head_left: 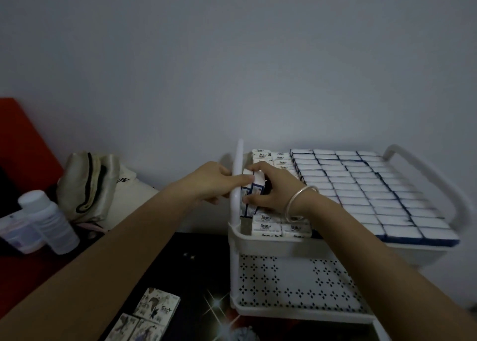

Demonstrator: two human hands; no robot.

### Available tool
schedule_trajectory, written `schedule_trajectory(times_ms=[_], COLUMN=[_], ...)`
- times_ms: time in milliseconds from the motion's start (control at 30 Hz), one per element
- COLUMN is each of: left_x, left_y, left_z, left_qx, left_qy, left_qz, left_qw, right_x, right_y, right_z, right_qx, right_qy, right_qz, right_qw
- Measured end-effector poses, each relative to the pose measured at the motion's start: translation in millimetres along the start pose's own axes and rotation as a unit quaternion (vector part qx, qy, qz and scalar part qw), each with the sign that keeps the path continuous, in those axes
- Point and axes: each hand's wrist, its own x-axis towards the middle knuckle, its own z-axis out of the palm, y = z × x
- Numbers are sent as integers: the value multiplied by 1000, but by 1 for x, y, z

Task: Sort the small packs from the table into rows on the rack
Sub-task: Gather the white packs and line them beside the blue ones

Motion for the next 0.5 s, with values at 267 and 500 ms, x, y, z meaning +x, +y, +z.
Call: schedule_trajectory(times_ms=[267, 500], left_x=[2, 6], left_y=[4, 8], left_z=[10, 9], left_qx=[30, 32], left_qy=[32, 51], left_qz=[0, 21], left_qw=[999, 998], right_x=[-4, -1], right_y=[-9, -13], right_z=[6, -5], right_qx=[-92, -20], right_qy=[-27, -112], right_qz=[-1, 39], right_qw=[995, 993])
